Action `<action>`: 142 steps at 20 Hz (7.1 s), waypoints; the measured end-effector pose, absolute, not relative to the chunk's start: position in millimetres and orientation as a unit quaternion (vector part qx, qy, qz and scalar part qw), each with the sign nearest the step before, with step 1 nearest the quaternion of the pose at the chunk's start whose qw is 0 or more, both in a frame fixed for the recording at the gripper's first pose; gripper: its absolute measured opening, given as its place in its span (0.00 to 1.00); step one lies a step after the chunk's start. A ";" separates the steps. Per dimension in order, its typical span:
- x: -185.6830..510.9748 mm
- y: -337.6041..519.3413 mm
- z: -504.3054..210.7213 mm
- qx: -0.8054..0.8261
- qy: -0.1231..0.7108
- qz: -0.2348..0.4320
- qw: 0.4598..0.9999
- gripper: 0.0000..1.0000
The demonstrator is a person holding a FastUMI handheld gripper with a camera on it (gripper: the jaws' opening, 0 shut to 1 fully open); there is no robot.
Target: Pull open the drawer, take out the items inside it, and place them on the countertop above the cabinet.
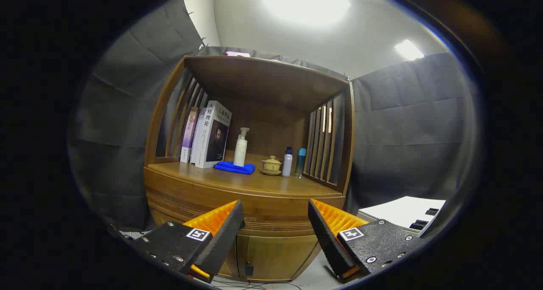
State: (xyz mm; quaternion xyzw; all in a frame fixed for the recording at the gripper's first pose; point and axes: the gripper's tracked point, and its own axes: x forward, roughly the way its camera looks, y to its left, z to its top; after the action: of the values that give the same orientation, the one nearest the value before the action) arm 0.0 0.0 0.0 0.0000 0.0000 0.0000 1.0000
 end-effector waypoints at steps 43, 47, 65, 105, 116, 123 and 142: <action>20.0 19.9 -3.9 0.078 -0.009 0.004 0.997 0.95; 26.1 31.4 -12.8 0.064 0.007 0.008 0.998 0.95; 56.3 66.9 -90.8 0.064 0.125 0.045 0.989 0.95; 13.3 72.5 -114.0 0.081 0.119 0.117 0.983 0.35; -43.0 71.7 -110.7 0.062 0.130 0.118 0.982 0.35; -69.5 74.3 -108.6 0.072 0.151 0.123 0.978 0.39; 25.0 49.1 -57.4 0.073 0.325 0.007 0.943 0.95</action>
State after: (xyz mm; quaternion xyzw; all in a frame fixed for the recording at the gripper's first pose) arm 25.0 49.1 -57.4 0.0732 0.3250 0.0068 0.9429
